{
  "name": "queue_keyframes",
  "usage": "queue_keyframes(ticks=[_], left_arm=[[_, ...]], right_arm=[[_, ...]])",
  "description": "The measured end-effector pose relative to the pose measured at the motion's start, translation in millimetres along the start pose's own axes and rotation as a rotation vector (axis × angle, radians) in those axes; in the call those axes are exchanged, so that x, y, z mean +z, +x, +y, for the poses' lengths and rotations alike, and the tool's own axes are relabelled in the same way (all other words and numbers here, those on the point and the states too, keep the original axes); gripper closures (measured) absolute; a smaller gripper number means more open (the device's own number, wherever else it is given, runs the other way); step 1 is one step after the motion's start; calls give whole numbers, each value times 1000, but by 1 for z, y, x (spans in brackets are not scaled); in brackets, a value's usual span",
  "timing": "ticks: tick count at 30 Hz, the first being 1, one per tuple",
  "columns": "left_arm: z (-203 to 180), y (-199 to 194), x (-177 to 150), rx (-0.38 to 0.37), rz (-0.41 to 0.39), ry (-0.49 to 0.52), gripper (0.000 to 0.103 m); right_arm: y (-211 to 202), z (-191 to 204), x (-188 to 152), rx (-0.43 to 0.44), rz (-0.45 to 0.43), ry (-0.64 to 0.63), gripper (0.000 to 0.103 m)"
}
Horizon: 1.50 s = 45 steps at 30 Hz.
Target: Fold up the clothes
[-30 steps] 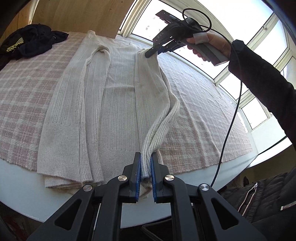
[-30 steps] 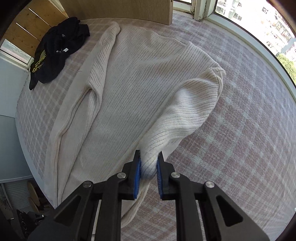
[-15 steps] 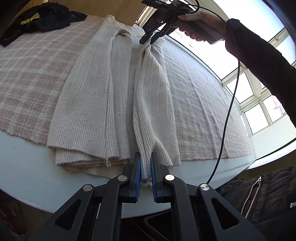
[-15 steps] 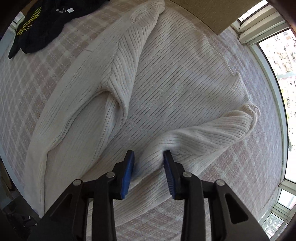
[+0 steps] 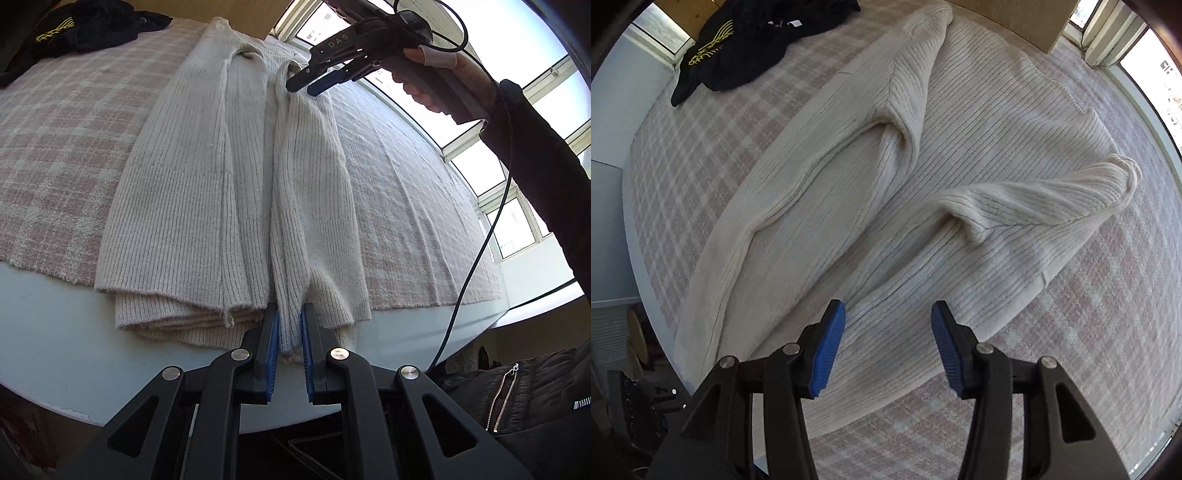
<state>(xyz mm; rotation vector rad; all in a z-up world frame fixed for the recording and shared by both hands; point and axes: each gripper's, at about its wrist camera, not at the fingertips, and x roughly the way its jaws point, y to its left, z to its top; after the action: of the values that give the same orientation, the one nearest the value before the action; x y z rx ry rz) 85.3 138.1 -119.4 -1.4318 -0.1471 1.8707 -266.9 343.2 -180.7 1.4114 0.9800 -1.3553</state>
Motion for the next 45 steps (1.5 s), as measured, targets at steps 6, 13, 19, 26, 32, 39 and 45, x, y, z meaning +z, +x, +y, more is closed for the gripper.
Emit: queue_keyframes(ticks=[6,13,19,26,32,39,45], left_arm=[[2,-41,-4,49,-21,28,93],[-36,-31,39,21,-8,228,89],[-42,31,56,62,106,340,89],[-34,19,72,65,102,319,89],[-59,34,145,106,43,432,83],[-78,70,219,138,44,585,82],[-62,105,293,152,72,620,74]], right_arm=[[-24,1,-15,86,-137,31,55],[-17,34,-46,161,-141,-21,55],[1,48,-59,149,-187,-44,42],[-58,-48,-67,134,-316,114,42],[-68,-157,-36,188,-322,348,43],[-64,-196,8,188,-293,409,43],[-50,-192,34,156,-232,381,45]])
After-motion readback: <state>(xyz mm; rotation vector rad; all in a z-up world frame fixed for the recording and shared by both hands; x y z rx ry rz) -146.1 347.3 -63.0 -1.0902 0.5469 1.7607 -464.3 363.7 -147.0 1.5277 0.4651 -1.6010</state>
